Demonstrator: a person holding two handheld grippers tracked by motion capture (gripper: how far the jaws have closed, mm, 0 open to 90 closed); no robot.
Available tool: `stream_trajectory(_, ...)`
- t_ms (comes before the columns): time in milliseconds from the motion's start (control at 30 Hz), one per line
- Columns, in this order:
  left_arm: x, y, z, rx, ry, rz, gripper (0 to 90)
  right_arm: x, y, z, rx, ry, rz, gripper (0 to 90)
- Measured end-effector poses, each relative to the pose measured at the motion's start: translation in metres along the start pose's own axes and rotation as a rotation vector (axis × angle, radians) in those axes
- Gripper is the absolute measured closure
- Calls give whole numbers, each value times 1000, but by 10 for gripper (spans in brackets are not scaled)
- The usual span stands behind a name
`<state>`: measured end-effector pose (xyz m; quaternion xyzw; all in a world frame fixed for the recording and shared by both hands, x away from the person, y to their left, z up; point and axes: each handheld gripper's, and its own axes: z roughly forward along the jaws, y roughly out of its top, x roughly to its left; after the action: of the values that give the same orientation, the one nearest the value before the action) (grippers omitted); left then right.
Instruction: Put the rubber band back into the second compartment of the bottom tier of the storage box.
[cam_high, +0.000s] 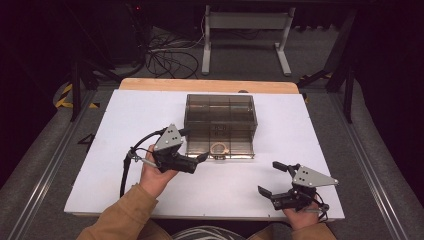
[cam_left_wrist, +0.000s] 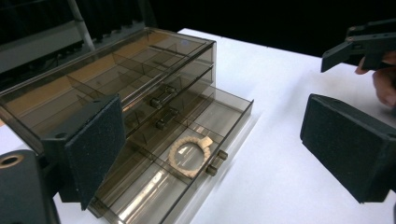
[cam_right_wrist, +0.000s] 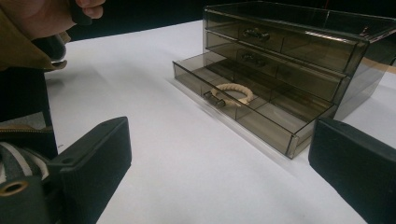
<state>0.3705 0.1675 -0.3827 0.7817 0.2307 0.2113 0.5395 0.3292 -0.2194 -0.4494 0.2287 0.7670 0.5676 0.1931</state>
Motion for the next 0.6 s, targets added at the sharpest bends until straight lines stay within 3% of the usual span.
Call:
stream_trajectory(267, 5, -16, -26, -33, 22, 13, 59, 0, 0, 0, -1, 0, 2, 59)
stream_trajectory(400, 10, -27, -40, -43, 38, -5, 50, 0, 0, 0, -4, 1, 2, 55)
stream_trajectory(600, 17, -44, -58, -56, 70, 0, 44, 0, 0, 0, -4, 2, 2, 50)
